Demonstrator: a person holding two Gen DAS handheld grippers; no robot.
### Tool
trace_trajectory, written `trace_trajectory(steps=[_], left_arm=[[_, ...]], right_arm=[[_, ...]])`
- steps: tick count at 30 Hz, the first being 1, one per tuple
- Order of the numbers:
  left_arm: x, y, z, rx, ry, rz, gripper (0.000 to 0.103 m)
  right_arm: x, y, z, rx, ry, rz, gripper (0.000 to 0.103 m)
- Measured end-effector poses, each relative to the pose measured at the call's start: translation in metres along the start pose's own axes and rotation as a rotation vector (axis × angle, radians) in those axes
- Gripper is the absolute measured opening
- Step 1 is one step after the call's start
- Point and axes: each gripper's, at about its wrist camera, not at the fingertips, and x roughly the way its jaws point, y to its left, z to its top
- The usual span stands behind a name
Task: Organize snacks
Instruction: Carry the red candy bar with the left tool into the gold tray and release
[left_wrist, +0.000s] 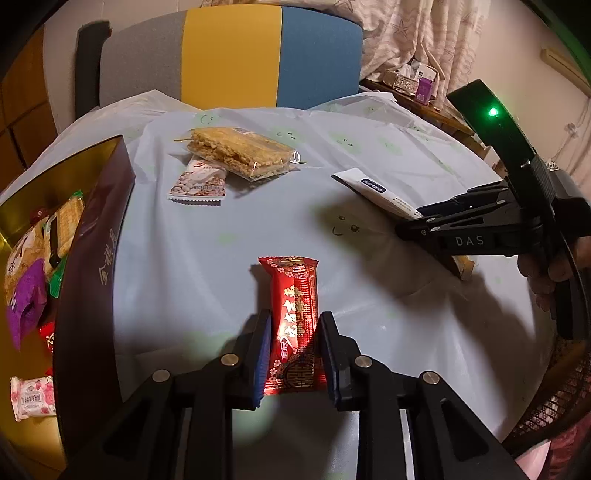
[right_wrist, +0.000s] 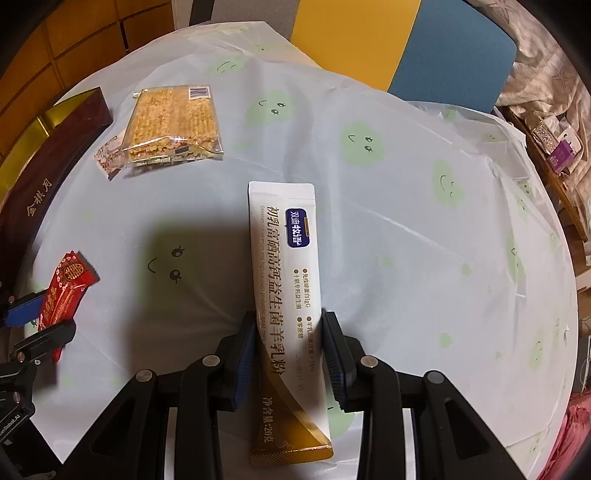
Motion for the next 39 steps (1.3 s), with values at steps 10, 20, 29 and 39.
trace_trajectory(steps=[10, 20, 29, 39], left_arm=[[-0.025, 0.004, -0.002, -0.01, -0.035, -0.053, 0.023], [-0.098, 0.067, 0.006, -0.202, -0.173, -0.045, 0.023], [-0.114, 0.173, -0.013, -0.469, -0.161, 0.16, 0.024], [-0.088, 0.202, -0.023, -0.519, -0.059, 0.252, 0.024]], right_arm=[[0.0, 0.004, -0.002, -0.02, -0.022, -0.014, 0.034], [-0.003, 0.008, -0.006, -0.036, -0.039, -0.027, 0.035], [-0.004, 0.011, -0.005, -0.056, -0.036, -0.037, 0.034], [-0.006, 0.015, -0.005, -0.082, -0.038, -0.055, 0.034]])
